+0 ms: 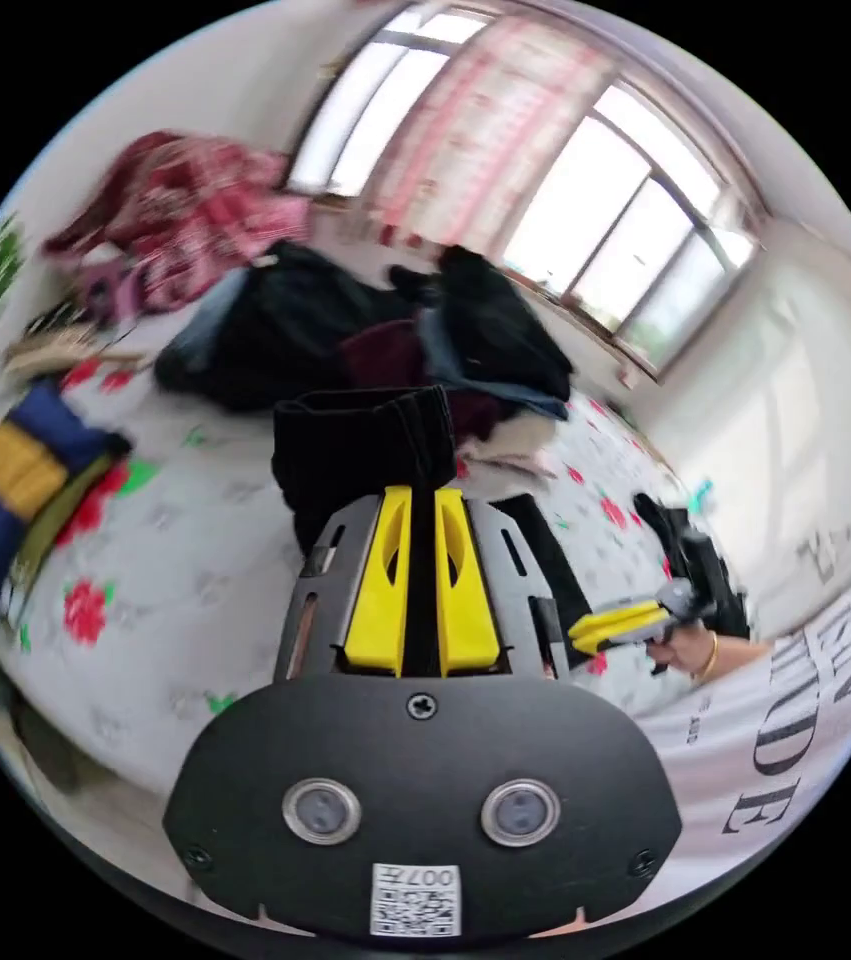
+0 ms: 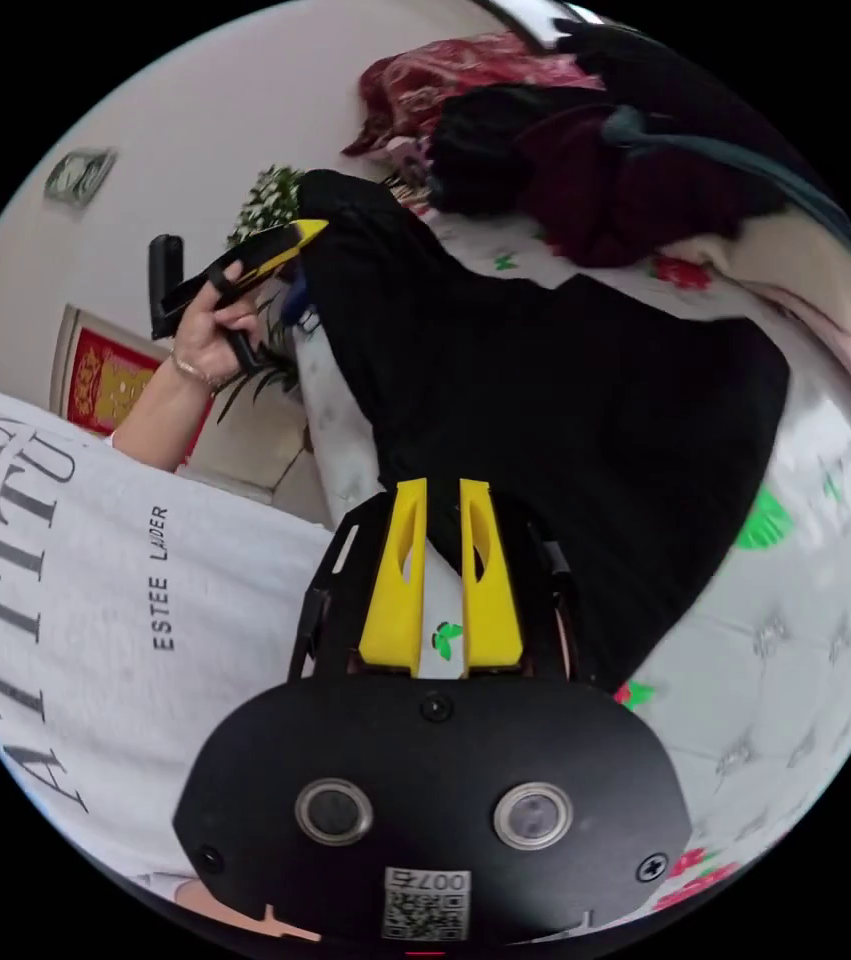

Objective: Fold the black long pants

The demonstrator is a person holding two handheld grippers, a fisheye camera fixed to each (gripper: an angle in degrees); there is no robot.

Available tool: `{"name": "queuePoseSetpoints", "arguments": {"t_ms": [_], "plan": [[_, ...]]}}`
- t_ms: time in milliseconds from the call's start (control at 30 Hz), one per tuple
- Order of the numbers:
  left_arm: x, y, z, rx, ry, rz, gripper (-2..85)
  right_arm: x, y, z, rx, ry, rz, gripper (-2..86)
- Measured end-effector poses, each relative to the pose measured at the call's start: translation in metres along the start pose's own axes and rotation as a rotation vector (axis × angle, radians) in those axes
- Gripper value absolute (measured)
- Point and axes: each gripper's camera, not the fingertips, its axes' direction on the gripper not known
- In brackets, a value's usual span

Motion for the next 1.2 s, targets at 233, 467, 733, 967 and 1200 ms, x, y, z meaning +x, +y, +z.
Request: {"name": "queuePoseSetpoints", "arguments": {"t_ms": [233, 467, 733, 967, 1200], "plan": [[0.178, 0.001, 0.210, -0.399, 0.413, 0.323, 5.8, 0.122, 0.109, -0.085, 0.188, 0.049, 0.377, 8.3], [0.121, 0.014, 0.240, -0.430, 0.274, 0.110, 8.7, 0.209, 0.178, -0.120, 0.345, -0.134, 0.585, 10.3], [0.013, 0.030, 0.298, -0.545, 0.154, -0.186, 13.0, 0.286, 0.158, -0.112, 0.285, -0.262, 0.612, 11.4], [-0.007, 0.014, 0.371, -0.601, 0.221, -0.312, 4.1, 0.313, 0.134, -0.105, 0.182, -0.344, 0.579, 9.6], [-0.001, -0.083, 0.364, -0.457, 0.492, -0.317, 2.6, 0.291, 0.104, -0.183, 0.235, -0.405, 0.489, 8.2]]}}
